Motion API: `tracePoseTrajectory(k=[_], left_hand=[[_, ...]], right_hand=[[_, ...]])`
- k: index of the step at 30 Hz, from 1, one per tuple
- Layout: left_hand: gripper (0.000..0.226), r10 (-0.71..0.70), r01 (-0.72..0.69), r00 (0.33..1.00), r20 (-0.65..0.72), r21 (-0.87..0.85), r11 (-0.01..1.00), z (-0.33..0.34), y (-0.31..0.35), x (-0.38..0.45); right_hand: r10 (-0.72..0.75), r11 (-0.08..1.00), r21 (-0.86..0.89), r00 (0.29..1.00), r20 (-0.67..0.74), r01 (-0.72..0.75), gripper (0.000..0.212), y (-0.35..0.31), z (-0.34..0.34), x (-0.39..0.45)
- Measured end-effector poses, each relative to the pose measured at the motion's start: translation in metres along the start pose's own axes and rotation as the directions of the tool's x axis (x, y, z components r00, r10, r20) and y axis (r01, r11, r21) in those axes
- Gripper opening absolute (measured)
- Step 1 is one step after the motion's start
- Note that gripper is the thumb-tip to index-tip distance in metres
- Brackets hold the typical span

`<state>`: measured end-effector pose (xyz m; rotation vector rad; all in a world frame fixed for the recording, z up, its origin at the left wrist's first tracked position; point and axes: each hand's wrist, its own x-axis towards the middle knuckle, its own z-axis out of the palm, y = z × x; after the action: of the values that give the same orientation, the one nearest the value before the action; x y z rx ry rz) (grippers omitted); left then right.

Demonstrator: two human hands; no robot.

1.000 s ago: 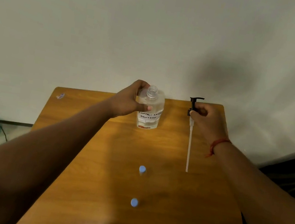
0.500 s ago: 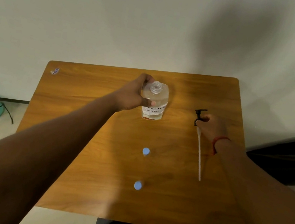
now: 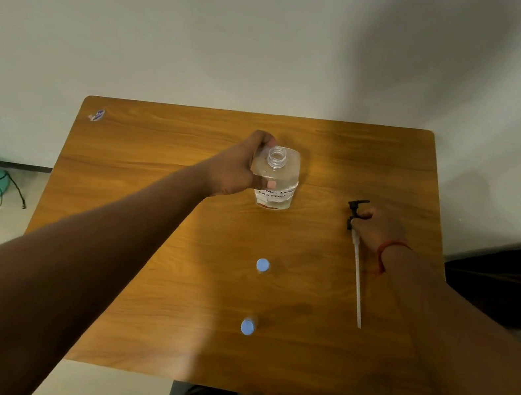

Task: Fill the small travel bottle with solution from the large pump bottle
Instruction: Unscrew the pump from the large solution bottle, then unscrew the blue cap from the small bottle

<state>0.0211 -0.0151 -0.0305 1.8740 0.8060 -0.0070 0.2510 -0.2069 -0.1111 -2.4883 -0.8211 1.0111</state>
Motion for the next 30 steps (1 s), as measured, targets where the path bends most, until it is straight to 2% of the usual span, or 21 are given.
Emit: tracePoseTrajectory(k=[8, 16, 26, 30], left_hand=[[0.067, 0.004, -0.004, 1.000, 0.021, 0.022, 1.000, -0.003, -0.002, 0.001], [0.071, -0.008, 0.008, 1.000, 0.023, 0.009, 1.000, -0.001, -0.005, -0.001], [0.091, -0.021, 0.020, 1.000, 0.020, 0.020, 1.000, -0.001, -0.004, -0.006], [0.101, -0.053, 0.052, 0.998, -0.020, -0.039, 0.998, 0.000, -0.009, -0.013]], right_hand=[[0.036, 0.998, 0.046, 0.999, -0.005, -0.035, 0.028, 0.003, 0.003, -0.003], [0.051, 0.997, 0.051, 0.998, -0.026, -0.049, 0.022, 0.007, 0.006, -0.003], [0.041, 0.995, 0.097, 0.998, -0.046, -0.036, 0.028, 0.011, 0.004, -0.011], [0.034, 0.991, 0.132, 0.997, -0.074, -0.024, 0.029, 0.014, 0.005, -0.015]])
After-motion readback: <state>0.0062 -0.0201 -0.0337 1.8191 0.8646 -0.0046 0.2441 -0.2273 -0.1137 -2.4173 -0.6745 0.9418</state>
